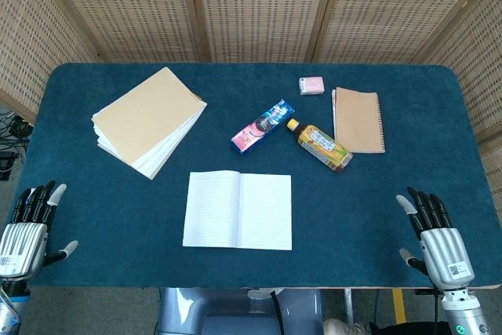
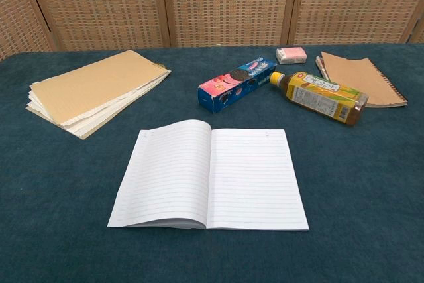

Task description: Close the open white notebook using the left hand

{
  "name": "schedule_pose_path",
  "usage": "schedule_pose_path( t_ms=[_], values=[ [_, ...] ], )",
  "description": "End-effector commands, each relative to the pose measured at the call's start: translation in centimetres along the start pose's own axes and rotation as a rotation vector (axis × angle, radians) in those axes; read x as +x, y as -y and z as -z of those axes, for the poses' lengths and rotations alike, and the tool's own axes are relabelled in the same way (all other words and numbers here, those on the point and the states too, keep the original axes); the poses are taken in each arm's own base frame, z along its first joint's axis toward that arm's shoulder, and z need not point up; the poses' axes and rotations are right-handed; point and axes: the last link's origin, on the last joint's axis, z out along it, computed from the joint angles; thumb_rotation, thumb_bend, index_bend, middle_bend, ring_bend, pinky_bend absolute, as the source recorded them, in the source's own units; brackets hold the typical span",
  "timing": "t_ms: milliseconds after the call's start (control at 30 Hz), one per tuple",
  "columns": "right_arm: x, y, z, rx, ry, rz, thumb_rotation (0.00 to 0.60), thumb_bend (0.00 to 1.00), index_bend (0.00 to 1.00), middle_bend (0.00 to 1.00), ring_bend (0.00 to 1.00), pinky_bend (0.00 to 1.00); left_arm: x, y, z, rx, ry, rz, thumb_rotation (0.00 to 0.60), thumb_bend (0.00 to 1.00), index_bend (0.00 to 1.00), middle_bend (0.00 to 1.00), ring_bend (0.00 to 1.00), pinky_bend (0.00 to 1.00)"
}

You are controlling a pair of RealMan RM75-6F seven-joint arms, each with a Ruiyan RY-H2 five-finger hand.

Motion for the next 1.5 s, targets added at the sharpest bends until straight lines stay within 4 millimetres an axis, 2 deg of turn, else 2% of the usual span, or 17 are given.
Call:
schedule_pose_path(
  t_ms=[33, 600, 900, 1167, 1300, 1500],
  values=[
    [-0.1, -0.1, -0.1, -0.003, 0.003, 0.0, 0.6, 0.09, 0.0, 0.0, 0.0, 0.0, 0.0, 0.0, -0.1, -0.001, -0.001, 0.001, 0.6, 0.0, 0.0, 0.0, 0.0, 0.0],
    [-0.2, -0.1, -0.1, -0.008, 0.01, -0.005, 0.6, 0.09, 0.0, 0.0, 0.0, 0.0, -0.1, -0.4, -0.3, -0.05, 0.009, 0.03, 0.6, 0.0, 0.0, 0.0, 0.0, 0.0],
    [-0.1, -0.1, -0.1, -0.009, 0.007, -0.009, 0.6, 0.09, 0.0, 0.0, 0.0, 0.0, -1.5, -3.3, -1.0, -0.281, 0.072, 0.072, 0.6, 0.0, 0.0, 0.0, 0.0, 0.0],
    [-0.4, -0.3, -0.3, -0.021, 0.019, -0.01, 0.6, 0.09, 0.0, 0.0, 0.0, 0.0, -3.2, -6.8, -2.4, -0.387, 0.141, 0.042, 0.6, 0.03, 0.0, 0.0, 0.0, 0.0],
    [-0.2, -0.4, -0.3, -0.025, 0.013, -0.014, 0.6, 0.09, 0.0, 0.0, 0.0, 0.0, -4.1, -8.8, -3.1, -0.417, 0.174, 0.035, 0.6, 0.1, 0.0, 0.0, 0.0, 0.0],
    [0.1, -0.6, -0.4, -0.032, 0.005, -0.026, 0.6, 0.09, 0.0, 0.0, 0.0, 0.0, -5.1, -11.3, -4.1, -0.443, 0.203, 0.023, 0.6, 0.1, 0.0, 0.0, 0.0, 0.0]
  ],
)
